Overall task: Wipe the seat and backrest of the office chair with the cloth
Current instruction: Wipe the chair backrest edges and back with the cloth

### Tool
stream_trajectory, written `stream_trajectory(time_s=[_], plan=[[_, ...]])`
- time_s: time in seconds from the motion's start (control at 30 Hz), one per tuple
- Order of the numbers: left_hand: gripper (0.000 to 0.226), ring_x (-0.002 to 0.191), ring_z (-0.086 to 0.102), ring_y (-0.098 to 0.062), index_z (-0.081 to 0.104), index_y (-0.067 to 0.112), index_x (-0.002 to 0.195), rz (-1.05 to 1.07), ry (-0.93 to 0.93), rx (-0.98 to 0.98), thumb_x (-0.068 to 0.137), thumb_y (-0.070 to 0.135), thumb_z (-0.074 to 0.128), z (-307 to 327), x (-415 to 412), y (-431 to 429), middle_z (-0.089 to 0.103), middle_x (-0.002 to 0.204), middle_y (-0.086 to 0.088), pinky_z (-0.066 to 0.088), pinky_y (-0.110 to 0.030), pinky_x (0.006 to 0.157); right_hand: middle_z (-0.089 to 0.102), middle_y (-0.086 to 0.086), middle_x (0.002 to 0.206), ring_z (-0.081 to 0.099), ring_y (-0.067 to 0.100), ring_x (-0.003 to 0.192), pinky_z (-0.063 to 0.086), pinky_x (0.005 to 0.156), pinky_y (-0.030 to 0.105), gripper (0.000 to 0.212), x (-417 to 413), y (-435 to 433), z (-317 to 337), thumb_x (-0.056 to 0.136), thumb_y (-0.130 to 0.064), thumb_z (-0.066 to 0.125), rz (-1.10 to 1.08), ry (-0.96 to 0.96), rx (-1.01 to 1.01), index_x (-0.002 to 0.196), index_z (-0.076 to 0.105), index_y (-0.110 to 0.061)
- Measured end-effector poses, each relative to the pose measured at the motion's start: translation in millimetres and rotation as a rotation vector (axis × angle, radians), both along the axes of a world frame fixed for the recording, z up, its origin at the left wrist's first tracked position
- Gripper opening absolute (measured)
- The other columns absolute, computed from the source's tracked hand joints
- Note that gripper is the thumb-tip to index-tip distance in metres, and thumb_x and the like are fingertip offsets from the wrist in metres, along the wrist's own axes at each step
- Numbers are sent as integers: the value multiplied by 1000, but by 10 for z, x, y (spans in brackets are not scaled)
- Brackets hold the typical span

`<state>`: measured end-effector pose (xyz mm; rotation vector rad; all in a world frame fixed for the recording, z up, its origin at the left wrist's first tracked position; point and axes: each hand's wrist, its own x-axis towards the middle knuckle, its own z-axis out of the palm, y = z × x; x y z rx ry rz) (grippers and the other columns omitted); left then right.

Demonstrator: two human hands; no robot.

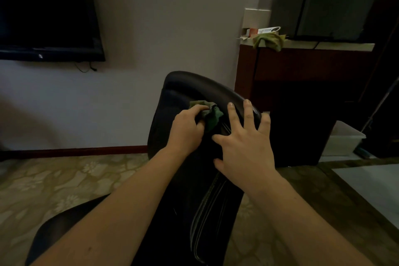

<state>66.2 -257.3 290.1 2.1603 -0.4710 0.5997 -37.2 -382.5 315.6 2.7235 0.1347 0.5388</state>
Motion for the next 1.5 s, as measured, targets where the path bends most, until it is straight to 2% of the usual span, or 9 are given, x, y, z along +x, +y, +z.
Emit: stream_trajectory(time_s=[0.3, 0.4, 0.53, 0.73, 0.87, 1.1, 1.23, 1.37, 1.5], plan=[[38, 125, 54, -16, 61, 17, 134, -78, -113, 172, 97, 9, 58, -57, -213, 47, 60, 134, -4, 42, -31, 110, -15, 18, 163, -22, 47, 145, -3, 114, 65, 42, -160, -1, -19, 91, -61, 51, 1, -12, 44, 127, 59, -40], [37, 124, 56, -18, 61, 17, 134, -108, -125, 210, 98, 11, 58, -17, -187, 113, 62, 133, -5, 44, -34, 109, -19, 20, 162, -26, 49, 143, -12, 115, 63, 33, -239, 67, -107, 96, -53, 49, -45, -67, 129, 124, 60, -38], [38, 121, 58, -21, 61, 17, 135, -54, -115, 157, 98, 9, 57, 14, -101, 101, 64, 130, -7, 44, -31, 104, -14, 24, 162, -22, 51, 144, -15, 114, 61, 25, -232, 149, -190, 98, -44, 50, -75, -140, 211, 114, 66, -34], [37, 123, 56, -20, 64, 14, 131, -36, -150, 110, 96, 5, 58, -97, -152, -18, 65, 129, -7, 36, -22, 102, 0, 24, 163, -10, 53, 146, -9, 116, 62, 20, -181, 131, -290, 92, -43, 60, -110, -188, 218, 105, 71, -32], [36, 123, 57, -24, 67, 10, 126, -90, -236, 156, 92, 0, 61, -145, -261, -34, 68, 125, -8, 43, -35, 108, 2, 24, 163, -7, 53, 146, -6, 117, 63, 21, -161, 120, -304, 93, -43, 59, -116, -197, 206, 104, 72, -31], [38, 124, 58, -21, 65, 13, 131, -135, -237, 217, 96, 2, 57, -124, -251, 120, 66, 131, -7, 37, -25, 106, 12, 20, 163, -4, 47, 149, 4, 120, 60, 19, -243, -23, -317, 85, -49, 66, 18, -198, 258, 96, 74, -35], [38, 124, 59, -21, 63, 12, 133, -63, -196, 161, 97, 3, 56, -63, -190, 36, 66, 132, -7, 40, -29, 108, 6, 20, 164, -9, 46, 149, 3, 120, 60, 28, -275, -27, -304, 84, -55, 64, 17, -175, 260, 105, 73, -38], [38, 124, 59, -18, 64, 12, 130, -23, -195, 29, 95, 0, 56, -187, -339, -109, 66, 130, -5, 42, -32, 111, 12, 20, 163, -4, 47, 149, 6, 119, 62, 25, -263, -16, -326, 81, -54, 67, 27, -203, 263, 97, 75, -36], [34, 123, 57, -12, 67, 14, 125, -82, -217, -25, 94, 1, 60, -321, -515, -170, 66, 128, -1, 42, -31, 112, 12, 18, 163, -7, 45, 149, 3, 120, 62, 22, -274, -27, -338, 83, -55, 63, 58, -202, 293, 92, 74, -38]])
